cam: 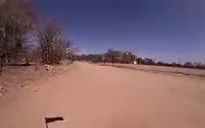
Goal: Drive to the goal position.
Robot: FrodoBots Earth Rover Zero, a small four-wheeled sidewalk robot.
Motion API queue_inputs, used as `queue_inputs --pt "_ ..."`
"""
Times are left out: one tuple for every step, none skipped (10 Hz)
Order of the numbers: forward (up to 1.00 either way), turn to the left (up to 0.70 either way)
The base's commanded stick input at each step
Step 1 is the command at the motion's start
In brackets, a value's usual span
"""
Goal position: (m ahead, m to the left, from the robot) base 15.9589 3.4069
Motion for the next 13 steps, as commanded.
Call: queue_inputs --pt "1.00 0.00" --pt "1.00 0.00" --pt "1.00 0.00" --pt "1.00 0.00" --pt "1.00 0.00" --pt "1.00 0.00" --pt "1.00 0.00" --pt "1.00 0.00" --pt "1.00 0.00" --pt "1.00 0.00" --pt "1.00 0.00" --pt "1.00 0.00" --pt "1.00 0.00"
